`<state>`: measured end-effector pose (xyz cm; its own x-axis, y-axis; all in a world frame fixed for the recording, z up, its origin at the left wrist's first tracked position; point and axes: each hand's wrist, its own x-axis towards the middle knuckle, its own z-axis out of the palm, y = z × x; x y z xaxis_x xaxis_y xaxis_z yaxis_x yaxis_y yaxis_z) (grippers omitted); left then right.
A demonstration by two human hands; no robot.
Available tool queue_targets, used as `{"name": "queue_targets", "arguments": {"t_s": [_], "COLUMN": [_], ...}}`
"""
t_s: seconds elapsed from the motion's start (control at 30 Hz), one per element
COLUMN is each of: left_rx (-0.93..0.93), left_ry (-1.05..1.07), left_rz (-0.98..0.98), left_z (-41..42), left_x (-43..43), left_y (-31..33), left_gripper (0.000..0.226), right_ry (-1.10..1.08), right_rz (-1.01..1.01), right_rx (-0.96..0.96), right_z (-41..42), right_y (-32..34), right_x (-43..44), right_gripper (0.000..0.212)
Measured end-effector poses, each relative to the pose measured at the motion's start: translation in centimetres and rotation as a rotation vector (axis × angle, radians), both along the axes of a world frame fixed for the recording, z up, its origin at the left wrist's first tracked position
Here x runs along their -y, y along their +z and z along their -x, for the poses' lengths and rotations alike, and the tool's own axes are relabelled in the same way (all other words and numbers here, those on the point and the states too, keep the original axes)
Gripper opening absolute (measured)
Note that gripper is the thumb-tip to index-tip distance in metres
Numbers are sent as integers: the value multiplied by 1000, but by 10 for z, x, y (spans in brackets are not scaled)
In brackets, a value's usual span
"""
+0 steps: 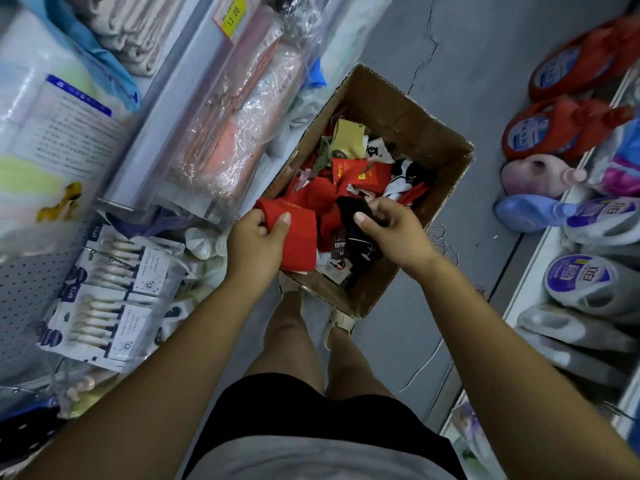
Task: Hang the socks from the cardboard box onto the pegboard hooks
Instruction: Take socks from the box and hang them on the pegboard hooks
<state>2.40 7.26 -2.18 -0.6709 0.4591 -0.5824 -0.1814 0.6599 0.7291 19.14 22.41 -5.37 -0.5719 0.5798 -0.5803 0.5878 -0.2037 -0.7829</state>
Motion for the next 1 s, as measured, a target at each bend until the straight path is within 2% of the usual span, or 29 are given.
{"name": "queue_targets", "arguments": {"t_s": [0.1, 0.2, 0.23, 0.3, 0.37, 0.43, 0.5, 0.57, 0.63, 0.7, 0.8, 0.9, 1.0], "left_rx": [95, 301, 384, 542, 596, 533, 434, 382, 359, 329, 285, 224, 173], "left_ry": [74, 148, 166, 161, 115, 81, 71, 72, 68, 62, 76, 88, 137], "left_rz": [-21, -51, -54, -71, -124, -156, -171, -190, -226, -268, -334, -382, -418], "left_z": [-16, -36, -43, -56, -66, -80, -92, -98, -107, -114, -120, -123, -125], "left_x": [0, -3, -5, -9, -12, -11, -8, -3, 4, 10, 26, 46, 71], "left_y": [17, 35, 43, 57, 70, 82, 89, 91, 96, 105, 118, 133, 146], "left_gripper": [20, 24, 32, 65, 84, 72, 44, 28, 28, 29, 33, 37, 39], "right_ry": [-77, -88, -74, -37, 14, 42, 80, 102, 84, -23, -154, -106, 9], "right_rz": [20, 23, 25, 51, 10, -46, -94, -115, -104, -100, -88, -39, 21], "right_rx": [-96, -185, -203, -214, -156, -97, -68, -45, -76, -131, -186, -248, -316], "right_z": [-23, -41, -47, -60, -72, -87, -100, -107, -114, -117, -110, -91, -71], "right_y": [36, 70, 78, 91, 96, 104, 114, 121, 128, 134, 148, 165, 181], "right_x": [13, 29, 34, 45, 52, 60, 67, 73, 77, 74, 66, 60, 66], "right_gripper": [11, 2, 2, 5, 15, 22, 25, 25, 21, 20, 28, 29, 20]}}
